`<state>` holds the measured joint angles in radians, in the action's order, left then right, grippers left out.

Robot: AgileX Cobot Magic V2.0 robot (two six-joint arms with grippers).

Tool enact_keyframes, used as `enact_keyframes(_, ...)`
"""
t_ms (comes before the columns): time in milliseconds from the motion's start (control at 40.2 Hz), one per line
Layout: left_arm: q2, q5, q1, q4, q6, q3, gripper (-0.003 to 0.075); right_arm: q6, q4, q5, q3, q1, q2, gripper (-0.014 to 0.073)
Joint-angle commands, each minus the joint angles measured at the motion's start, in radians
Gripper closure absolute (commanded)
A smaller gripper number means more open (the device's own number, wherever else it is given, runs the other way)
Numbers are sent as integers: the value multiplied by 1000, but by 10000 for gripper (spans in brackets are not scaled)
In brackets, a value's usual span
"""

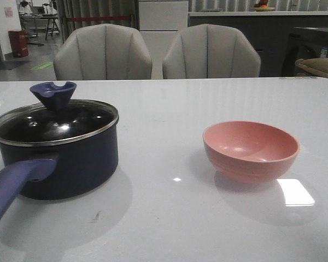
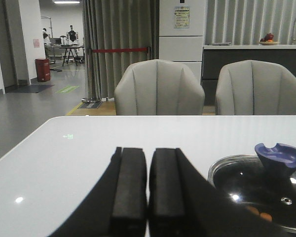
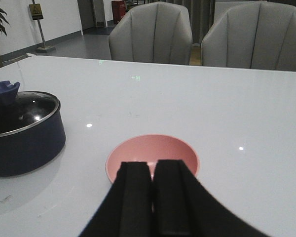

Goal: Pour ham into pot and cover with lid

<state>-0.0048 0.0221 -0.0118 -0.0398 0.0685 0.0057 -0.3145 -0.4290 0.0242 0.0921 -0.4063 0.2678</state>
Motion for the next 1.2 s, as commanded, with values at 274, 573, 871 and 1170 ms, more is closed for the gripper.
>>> enact_keyframes(274,-19,75,0,11,-3,19,606,-12,0,85,26,0,7,444)
enact_keyframes(573,-19,75,0,11,-3,19,606,-12,0,85,26,0,7,444)
enact_keyframes(871,-19,75,0,11,-3,19,606,-12,8,85,4,4,3,444)
enact_keyframes(1170,-19,75,0,11,-3,19,606,159,293,-19,-44,197,-193,444)
